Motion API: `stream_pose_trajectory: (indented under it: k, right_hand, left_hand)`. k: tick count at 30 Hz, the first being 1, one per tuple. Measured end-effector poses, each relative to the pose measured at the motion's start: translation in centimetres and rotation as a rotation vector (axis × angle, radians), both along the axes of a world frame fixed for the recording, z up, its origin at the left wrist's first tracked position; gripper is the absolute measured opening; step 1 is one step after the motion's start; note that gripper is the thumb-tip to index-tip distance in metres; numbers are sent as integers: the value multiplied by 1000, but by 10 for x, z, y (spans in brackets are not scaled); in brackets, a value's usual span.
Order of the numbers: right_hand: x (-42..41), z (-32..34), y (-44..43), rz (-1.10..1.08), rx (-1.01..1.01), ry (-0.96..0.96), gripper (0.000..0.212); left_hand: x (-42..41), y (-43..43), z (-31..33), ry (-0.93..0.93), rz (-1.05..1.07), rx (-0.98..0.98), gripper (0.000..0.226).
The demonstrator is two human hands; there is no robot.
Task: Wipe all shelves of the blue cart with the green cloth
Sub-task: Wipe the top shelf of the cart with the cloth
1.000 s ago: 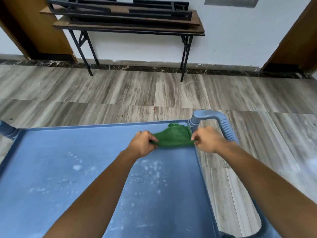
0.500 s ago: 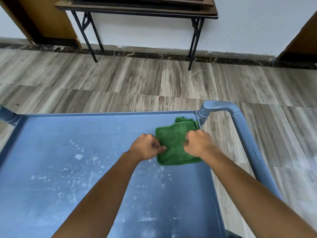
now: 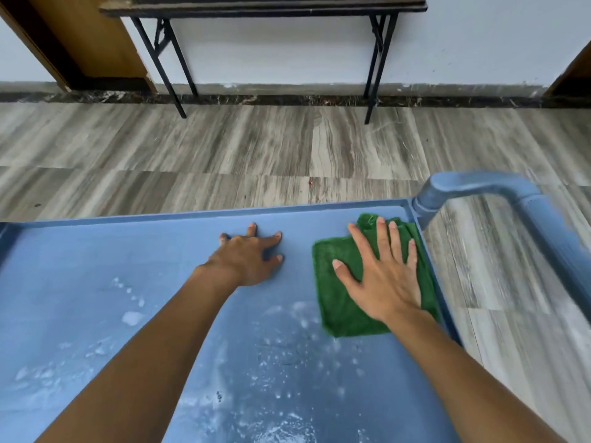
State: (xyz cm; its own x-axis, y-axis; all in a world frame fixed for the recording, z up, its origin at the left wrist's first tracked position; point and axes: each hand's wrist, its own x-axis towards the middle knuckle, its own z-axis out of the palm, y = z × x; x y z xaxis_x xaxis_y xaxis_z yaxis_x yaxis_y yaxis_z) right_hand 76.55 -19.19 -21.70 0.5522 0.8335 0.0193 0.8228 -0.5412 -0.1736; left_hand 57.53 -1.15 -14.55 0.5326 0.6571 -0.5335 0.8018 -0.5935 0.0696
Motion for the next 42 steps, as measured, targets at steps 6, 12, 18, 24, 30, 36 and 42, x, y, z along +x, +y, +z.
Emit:
stream_pose_trajectory:
  k: [6, 12, 18, 24, 30, 36, 42]
  right_hand:
    - [-7, -1, -11, 8, 68, -34, 81]
    - [-38, 1, -52, -45, -30, 3, 96]
    - [-109, 6, -145, -55, -25, 15, 90]
    - [-169, 13, -210, -54, -5, 1, 88]
    - [-179, 16, -208, -34, -20, -150, 91]
    - [-161, 7, -181, -6, 15, -152, 88]
    - [-115, 11, -103, 32, -78, -51, 77]
  left_hand:
    - [3, 2, 5, 58, -64, 33, 61]
    - [-2, 0, 2, 64, -127, 59, 65]
    - [-5, 0, 3, 68, -188, 70, 64]
    - [-2, -1, 13, 86, -213, 64, 57]
    - [-17, 19, 14, -20, -185, 46, 57]
    - [-41, 38, 5, -11, -133, 24, 48]
    - [-41, 48, 5, 11, -107, 28, 49]
